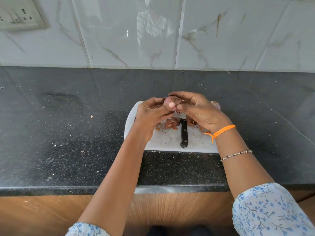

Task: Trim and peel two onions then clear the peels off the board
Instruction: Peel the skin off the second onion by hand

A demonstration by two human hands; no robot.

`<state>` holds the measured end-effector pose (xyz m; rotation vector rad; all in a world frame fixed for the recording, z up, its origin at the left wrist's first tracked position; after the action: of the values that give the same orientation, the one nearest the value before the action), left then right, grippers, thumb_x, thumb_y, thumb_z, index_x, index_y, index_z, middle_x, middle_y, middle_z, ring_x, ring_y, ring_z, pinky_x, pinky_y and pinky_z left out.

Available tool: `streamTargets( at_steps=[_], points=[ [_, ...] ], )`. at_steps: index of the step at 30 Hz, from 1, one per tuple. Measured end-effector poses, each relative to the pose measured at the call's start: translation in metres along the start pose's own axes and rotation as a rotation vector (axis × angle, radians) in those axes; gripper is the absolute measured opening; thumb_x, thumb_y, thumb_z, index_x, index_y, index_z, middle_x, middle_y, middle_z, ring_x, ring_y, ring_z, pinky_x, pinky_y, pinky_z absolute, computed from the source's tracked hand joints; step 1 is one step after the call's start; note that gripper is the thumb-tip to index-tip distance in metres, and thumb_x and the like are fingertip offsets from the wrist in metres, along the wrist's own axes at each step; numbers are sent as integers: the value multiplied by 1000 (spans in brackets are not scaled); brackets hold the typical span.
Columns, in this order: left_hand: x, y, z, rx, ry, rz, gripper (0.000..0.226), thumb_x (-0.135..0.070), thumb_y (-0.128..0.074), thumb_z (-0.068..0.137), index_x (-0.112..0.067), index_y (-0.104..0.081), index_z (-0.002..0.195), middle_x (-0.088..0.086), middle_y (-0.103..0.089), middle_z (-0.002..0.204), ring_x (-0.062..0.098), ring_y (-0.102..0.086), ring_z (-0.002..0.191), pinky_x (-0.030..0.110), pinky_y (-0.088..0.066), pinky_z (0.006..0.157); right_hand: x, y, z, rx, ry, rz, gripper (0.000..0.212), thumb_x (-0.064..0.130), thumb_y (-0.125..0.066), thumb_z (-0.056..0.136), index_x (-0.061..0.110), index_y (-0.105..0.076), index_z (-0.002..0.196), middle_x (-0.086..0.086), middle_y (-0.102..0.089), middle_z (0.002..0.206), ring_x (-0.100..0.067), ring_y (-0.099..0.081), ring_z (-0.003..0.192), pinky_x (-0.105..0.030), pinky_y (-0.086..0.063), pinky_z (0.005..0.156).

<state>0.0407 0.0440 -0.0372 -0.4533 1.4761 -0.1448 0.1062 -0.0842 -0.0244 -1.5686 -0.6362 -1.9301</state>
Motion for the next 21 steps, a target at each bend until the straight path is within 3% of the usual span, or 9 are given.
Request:
streamTargets(
  at_steps=[5,9,12,14,16,18,21],
  points=[
    [0,1,1,33,-24,-77,14,2,-65,77,-5,-66,90,11,-71,83,18,-72,73,24,-59,66,2,1,0,30,11,77,52,22,-76,62,12,-62,111,0,-72,103,-13,-65,104,-20,-51,84],
    [0,1,2,82,-2,-161,22,8,-57,82,-3,-67,99,11,-71,94,19,-71,83,25,-59,73,5,4,-2,22,32,84,55,16,-73,63,10,-59,116,0,-71,107,-13,-63,108,-23,-50,91],
    [4,3,4,29,28,-175,20,2,-50,92,-5,-66,102,12,-72,96,20,-71,84,27,-59,74,4,6,-2,14,32,52,51,7,-70,69,10,-57,119,-2,-67,114,-15,-62,109,-25,-51,91],
    [7,2,3,-23,85,-126,17,-16,-55,92,-6,-65,101,13,-72,96,22,-71,83,31,-59,75,3,5,-2,11,30,-11,48,1,-67,73,11,-57,119,-3,-63,117,-16,-62,108,-29,-51,93],
    [10,0,3,-35,137,-28,40,-33,-66,79,-4,-64,106,12,-73,90,23,-72,84,32,-59,76,2,3,-2,7,20,-63,47,1,-67,73,13,-58,117,0,-64,113,-14,-63,104,-31,-51,95],
    [10,-2,2,-28,128,39,49,-32,-70,74,0,-63,111,10,-72,87,21,-72,83,29,-59,75,0,1,-2,9,14,-141,45,-3,-68,75,17,-60,114,3,-65,110,-11,-62,103,-30,-51,94],
    [10,-1,2,-35,71,117,36,-17,-70,81,1,-65,111,10,-73,87,18,-72,79,25,-59,70,-1,0,0,-8,8,-265,45,-4,-73,74,21,-62,110,2,-67,108,-11,-62,102,-28,-51,92]
  ],
)
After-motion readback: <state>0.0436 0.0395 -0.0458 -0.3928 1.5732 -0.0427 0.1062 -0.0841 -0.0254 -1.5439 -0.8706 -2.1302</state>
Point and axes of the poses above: each hand's wrist, its own z-axis towards the middle knuckle, its own y-axis out of the back of the hand, x = y × z, the point moved 5 cm from there along z, towards the middle knuckle
